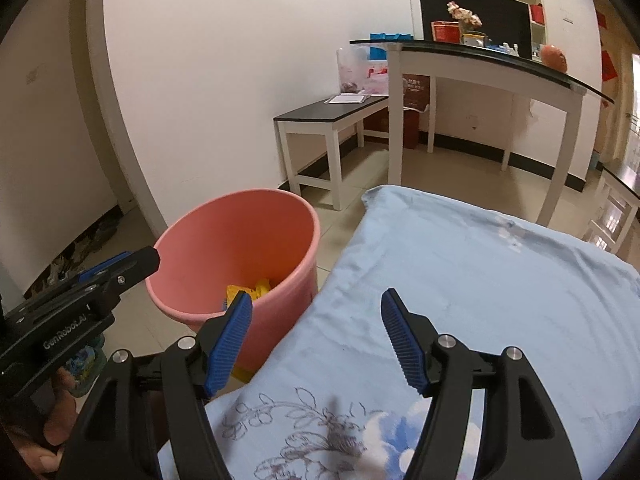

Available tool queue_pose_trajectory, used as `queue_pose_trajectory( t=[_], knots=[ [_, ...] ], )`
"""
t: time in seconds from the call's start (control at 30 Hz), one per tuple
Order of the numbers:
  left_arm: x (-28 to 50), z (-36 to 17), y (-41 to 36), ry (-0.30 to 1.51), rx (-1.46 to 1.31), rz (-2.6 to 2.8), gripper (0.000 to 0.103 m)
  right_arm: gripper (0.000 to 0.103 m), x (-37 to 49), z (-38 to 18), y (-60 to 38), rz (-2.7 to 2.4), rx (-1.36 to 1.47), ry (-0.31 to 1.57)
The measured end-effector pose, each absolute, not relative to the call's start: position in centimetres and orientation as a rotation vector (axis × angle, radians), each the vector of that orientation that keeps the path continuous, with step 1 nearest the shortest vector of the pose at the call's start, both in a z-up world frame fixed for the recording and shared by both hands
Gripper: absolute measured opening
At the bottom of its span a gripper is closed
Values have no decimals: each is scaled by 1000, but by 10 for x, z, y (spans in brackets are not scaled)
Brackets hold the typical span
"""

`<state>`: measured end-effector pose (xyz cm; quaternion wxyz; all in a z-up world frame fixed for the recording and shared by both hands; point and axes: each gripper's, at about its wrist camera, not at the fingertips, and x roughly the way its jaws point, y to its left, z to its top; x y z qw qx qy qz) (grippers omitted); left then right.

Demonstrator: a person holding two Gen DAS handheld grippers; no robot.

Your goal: Collect trash

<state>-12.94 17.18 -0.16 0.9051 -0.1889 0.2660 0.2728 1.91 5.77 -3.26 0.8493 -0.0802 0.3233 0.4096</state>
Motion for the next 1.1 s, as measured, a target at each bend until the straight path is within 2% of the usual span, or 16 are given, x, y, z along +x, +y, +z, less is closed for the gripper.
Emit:
queue_pose_trajectory(
  t=[1.1],
  knots=[
    [-129, -5, 143, 601, -353, 580, 36, 66, 6, -21, 9, 829, -108, 658]
  ],
)
